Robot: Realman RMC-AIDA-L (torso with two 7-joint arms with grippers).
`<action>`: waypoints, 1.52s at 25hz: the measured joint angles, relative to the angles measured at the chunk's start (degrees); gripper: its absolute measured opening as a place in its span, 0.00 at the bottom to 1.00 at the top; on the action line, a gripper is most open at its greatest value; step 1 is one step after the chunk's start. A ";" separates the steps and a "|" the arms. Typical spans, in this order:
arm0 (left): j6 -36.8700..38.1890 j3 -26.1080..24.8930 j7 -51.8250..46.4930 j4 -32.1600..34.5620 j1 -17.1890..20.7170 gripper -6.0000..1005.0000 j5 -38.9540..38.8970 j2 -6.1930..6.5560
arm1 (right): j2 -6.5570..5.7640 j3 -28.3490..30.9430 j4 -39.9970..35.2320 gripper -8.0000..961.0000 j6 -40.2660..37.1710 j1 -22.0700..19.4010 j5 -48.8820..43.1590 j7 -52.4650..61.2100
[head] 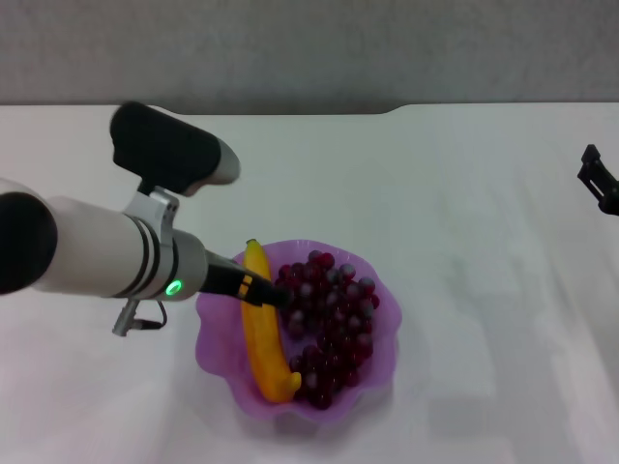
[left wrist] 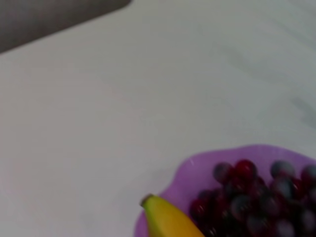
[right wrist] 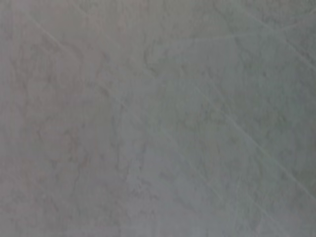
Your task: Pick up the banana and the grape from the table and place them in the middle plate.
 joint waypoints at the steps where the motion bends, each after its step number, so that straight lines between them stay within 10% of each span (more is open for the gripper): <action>1: 0.33 -0.28 -0.26 -0.23 0.09 0.69 0.32 0.01 | -0.02 0.00 -0.02 0.90 0.00 0.00 0.04 0.00; 8: 6.79 -1.17 -0.27 -1.19 0.85 0.90 0.78 0.03 | -0.11 0.00 0.26 0.90 -0.54 0.01 0.31 0.00; 16: 28.38 -1.56 0.35 1.89 3.90 0.89 2.07 -0.12 | -0.07 1.58 0.16 0.90 -0.62 0.00 0.40 0.00; 38: 88.23 3.52 -9.92 42.52 -2.56 0.89 0.96 -0.42 | 0.11 3.74 0.44 0.90 -3.30 0.33 0.54 -0.36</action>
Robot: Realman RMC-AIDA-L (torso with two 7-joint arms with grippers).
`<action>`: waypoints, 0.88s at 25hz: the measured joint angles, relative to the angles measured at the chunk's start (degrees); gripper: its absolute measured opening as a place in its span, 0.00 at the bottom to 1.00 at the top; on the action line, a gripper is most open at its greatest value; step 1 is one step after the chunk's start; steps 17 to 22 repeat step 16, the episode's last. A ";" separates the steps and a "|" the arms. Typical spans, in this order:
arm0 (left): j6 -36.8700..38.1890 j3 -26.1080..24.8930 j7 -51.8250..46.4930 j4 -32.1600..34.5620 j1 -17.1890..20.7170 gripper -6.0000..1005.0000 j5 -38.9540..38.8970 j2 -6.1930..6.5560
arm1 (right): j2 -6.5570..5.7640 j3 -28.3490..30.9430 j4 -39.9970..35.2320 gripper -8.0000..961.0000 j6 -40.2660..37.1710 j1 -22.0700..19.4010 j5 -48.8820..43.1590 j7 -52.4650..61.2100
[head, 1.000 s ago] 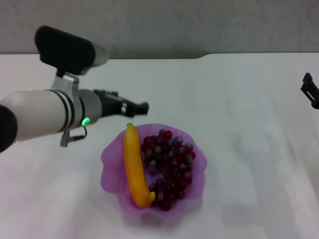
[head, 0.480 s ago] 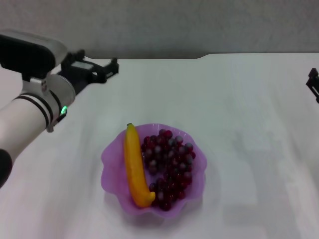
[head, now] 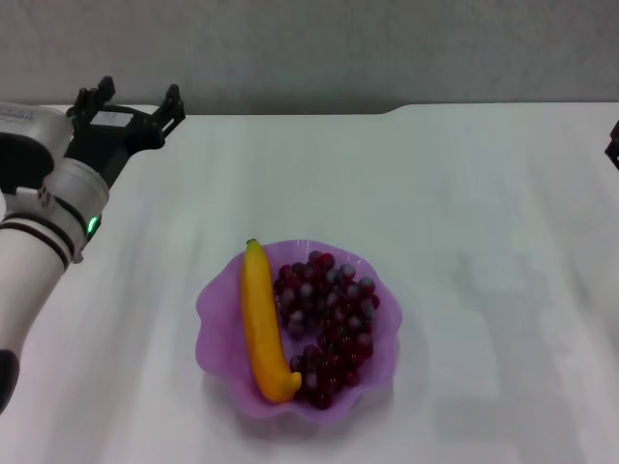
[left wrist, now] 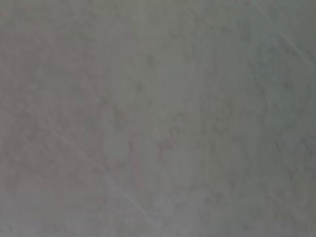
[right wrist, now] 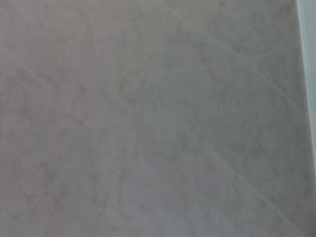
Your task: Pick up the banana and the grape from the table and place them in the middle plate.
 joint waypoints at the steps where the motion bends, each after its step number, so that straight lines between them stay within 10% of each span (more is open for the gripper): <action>1: 0.60 0.00 -0.63 0.93 -0.39 0.89 0.08 0.01 | 0.01 0.27 0.04 0.90 -0.17 0.00 0.05 -0.03; 9: 1.96 -0.70 -2.03 11.97 -7.07 0.89 0.00 0.06 | 0.09 2.84 2.03 0.90 0.13 1.89 0.15 -0.84; 22: 3.72 -0.70 -2.06 13.14 -7.58 0.89 -0.05 -0.02 | 0.16 2.97 2.25 0.90 2.01 4.23 0.68 -5.98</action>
